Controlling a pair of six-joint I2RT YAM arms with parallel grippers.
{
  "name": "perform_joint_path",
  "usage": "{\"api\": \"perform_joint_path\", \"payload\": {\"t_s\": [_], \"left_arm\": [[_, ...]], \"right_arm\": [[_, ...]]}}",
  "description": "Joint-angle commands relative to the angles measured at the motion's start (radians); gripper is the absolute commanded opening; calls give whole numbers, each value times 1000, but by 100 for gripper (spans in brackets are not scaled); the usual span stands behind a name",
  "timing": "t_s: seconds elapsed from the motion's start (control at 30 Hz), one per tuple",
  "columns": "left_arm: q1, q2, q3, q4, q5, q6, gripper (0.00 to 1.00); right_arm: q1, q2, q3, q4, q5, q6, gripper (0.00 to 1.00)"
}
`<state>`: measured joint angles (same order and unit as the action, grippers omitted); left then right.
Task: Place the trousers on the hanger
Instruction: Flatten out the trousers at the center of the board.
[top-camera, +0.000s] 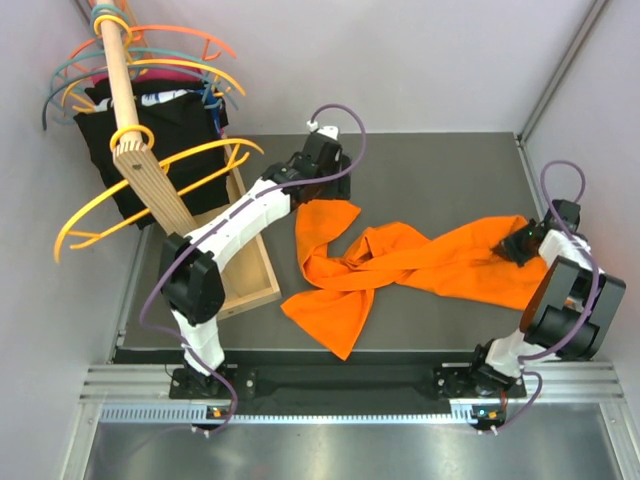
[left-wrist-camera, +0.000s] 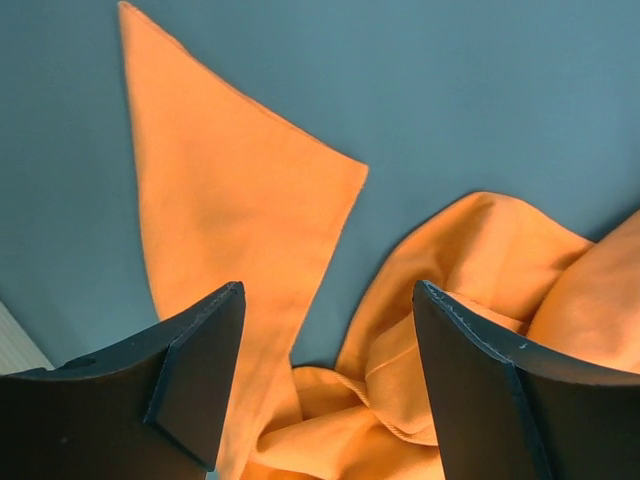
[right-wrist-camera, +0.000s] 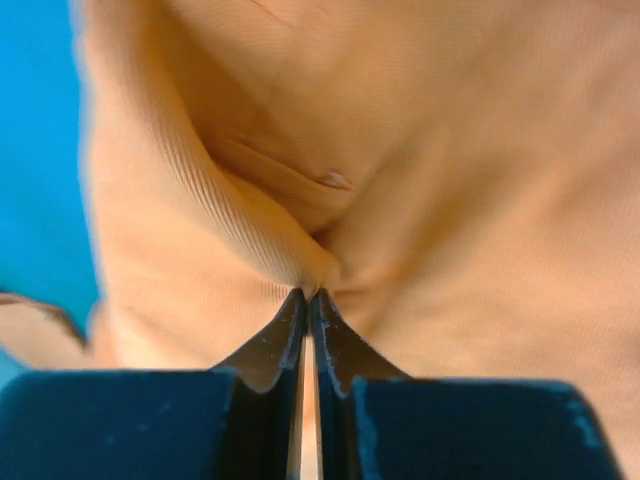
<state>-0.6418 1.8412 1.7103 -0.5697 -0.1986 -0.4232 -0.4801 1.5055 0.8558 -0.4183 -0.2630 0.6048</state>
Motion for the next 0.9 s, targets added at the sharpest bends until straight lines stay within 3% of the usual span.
{"api": "perform_joint_path", "payload": {"t_s": [0.0,0.13,0.33,0.5,0.7,0.87], "left_arm": [[27,-62,-32,-4,-28,17,73],[63,-76,-54,-1,-10,18,73],[108,-105,-93,8,42,8,74],[110,-135,-113,7,135,1,76],[113,-181,-140,48,228,-5,85],[116,-76,41,-108,280,-67,85]], "right_arm": [[6,-1,132,75,-117,-2,0],[17,-66,372,-77,-98,21,0],[15,-136,695,-387,83,42,0],[5,-117,821,-451,32,91,0],[5,-123,908,-487,-45,130,0],[-8,-244,982,-542,-10,98,0]]}}
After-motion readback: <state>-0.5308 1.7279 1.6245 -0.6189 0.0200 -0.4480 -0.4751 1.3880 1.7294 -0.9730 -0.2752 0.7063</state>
